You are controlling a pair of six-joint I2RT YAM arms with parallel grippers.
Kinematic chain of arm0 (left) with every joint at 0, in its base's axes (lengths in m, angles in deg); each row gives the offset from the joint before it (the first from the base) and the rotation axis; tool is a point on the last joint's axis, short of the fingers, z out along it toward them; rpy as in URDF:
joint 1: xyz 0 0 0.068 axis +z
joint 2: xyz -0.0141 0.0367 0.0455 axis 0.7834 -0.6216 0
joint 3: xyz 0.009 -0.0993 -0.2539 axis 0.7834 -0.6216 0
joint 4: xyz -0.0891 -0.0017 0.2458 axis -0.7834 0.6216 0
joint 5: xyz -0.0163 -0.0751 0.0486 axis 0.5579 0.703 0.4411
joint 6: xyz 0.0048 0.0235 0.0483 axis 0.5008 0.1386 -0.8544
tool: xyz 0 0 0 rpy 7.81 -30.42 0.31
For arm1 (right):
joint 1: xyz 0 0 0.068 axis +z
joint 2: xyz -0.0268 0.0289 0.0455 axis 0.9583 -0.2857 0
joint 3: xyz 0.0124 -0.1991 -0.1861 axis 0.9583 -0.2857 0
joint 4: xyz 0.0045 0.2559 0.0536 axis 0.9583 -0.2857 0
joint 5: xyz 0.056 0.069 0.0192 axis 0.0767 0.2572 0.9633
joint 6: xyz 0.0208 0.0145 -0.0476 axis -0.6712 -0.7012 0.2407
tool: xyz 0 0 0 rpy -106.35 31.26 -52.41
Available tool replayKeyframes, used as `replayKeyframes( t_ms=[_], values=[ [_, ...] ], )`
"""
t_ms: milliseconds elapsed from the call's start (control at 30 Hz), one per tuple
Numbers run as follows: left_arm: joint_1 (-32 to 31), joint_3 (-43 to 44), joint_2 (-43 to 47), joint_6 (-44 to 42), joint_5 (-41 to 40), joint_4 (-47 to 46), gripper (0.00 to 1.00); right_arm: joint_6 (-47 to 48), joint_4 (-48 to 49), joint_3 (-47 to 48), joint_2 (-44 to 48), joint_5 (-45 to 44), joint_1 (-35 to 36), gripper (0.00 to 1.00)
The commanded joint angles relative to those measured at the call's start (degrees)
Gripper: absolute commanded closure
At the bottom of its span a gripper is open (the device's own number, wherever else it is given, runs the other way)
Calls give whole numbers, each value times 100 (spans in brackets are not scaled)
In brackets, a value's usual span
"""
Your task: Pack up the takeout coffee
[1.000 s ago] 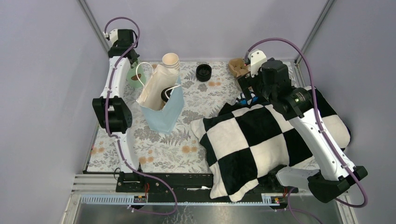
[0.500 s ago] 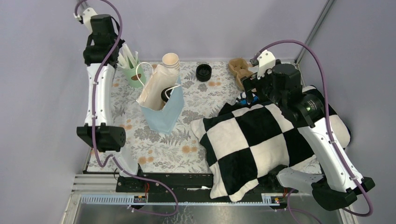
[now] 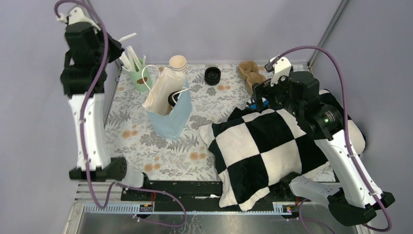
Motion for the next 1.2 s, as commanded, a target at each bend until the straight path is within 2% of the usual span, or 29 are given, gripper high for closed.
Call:
replayKeyframes(
  t_ms=[0, 100, 267, 400, 733, 867, 1167],
  values=[
    [33, -335, 1248, -491, 1045, 329, 100, -185, 460, -183, 13, 268, 128, 0],
    [24, -425, 1724, -792, 1681, 796, 100, -238, 470, -147, -210, 401, 182, 0],
    [30, -1893, 2722, -562, 2526, 842, 100, -385, 488, -85, -405, 521, 260, 0],
    [32, -2301, 2836, -561, 2839, 1070, 100, -540, 453, -56, -524, 774, 279, 0],
    [-1115, -2705, 2447, -885, 1529, 1464, 100, -525, 337, 83, -490, 693, 278, 0],
    [-1675, -2594, 1940, -987, 1215, 1564, 100, -538, 321, 44, -420, 662, 286, 0],
    [-2414, -2247, 762, -1169, 671, 1584, 100, -666, 384, -217, -148, 418, 278, 0]
  ],
)
